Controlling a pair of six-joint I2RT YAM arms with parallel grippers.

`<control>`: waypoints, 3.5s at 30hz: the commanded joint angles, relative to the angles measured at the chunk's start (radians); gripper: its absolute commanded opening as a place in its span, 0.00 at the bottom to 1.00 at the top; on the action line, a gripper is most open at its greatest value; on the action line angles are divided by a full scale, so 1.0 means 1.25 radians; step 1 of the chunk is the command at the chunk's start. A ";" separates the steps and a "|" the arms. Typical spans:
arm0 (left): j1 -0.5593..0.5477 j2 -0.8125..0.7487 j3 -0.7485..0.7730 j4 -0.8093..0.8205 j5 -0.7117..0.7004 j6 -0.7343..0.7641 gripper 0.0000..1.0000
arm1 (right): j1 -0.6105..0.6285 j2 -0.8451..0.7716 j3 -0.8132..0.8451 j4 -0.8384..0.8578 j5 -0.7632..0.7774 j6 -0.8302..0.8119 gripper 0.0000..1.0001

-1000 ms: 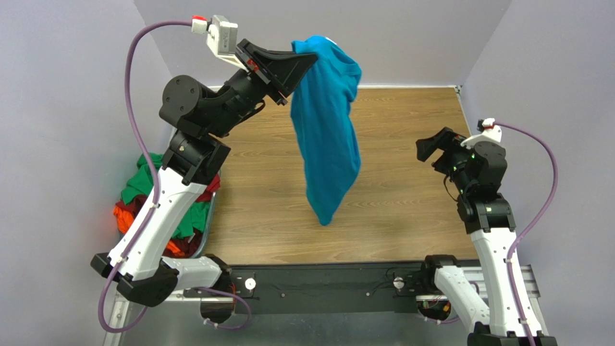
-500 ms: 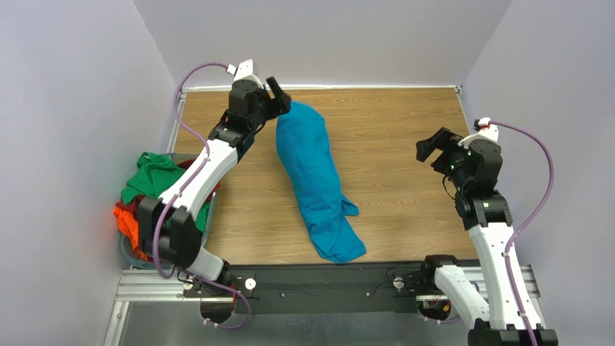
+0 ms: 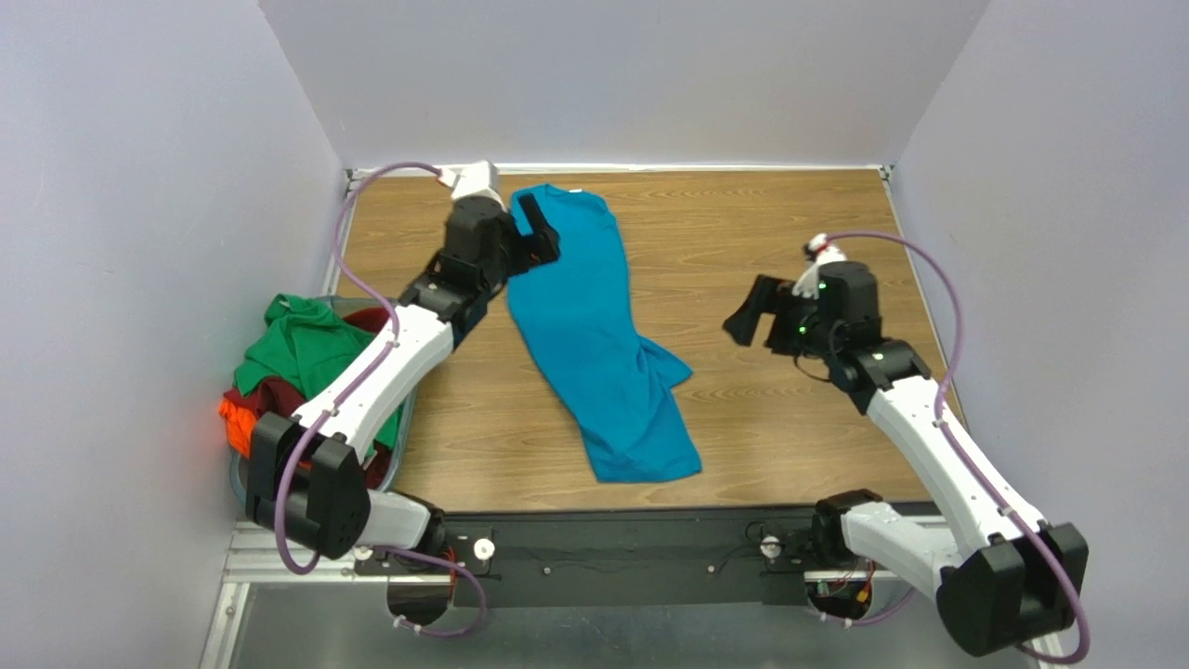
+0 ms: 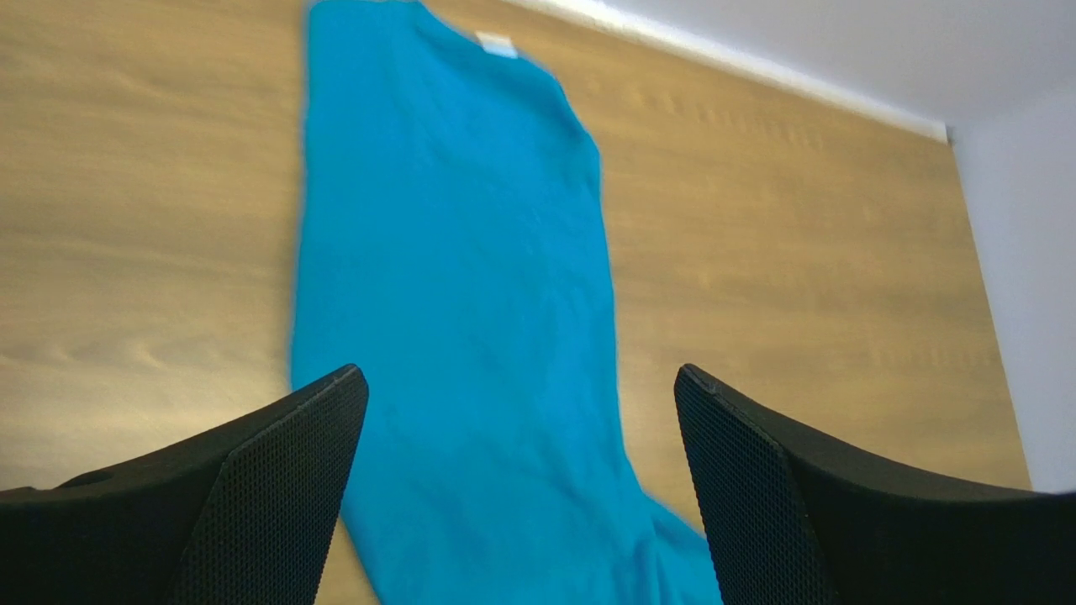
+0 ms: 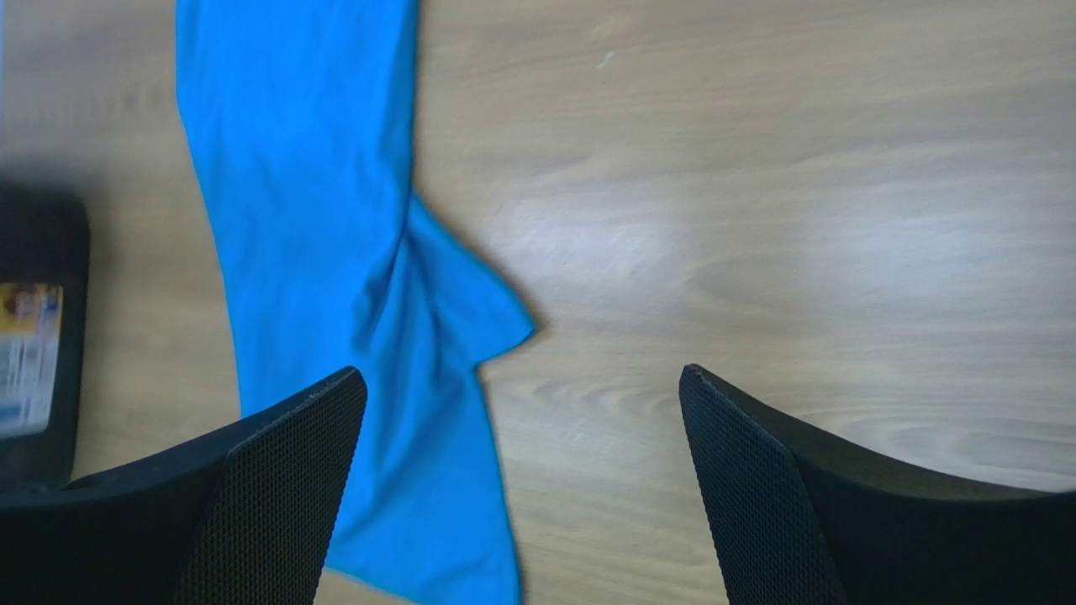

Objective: Fold and stack the t-shirts
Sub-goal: Move the tshirt to the center of the board, then flatten the tshirt out

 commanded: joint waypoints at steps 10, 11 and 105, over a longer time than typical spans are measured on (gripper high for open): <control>-0.484 -0.039 -0.125 -0.018 0.044 -0.025 0.99 | 0.098 0.076 -0.044 -0.005 0.257 0.142 1.00; -0.510 -0.022 -0.115 -0.024 0.036 -0.031 0.99 | 0.097 0.065 -0.047 -0.017 0.297 0.160 1.00; -0.253 -0.384 -0.295 -0.270 -0.327 -0.192 0.00 | 0.337 0.526 0.082 0.124 0.320 0.226 0.73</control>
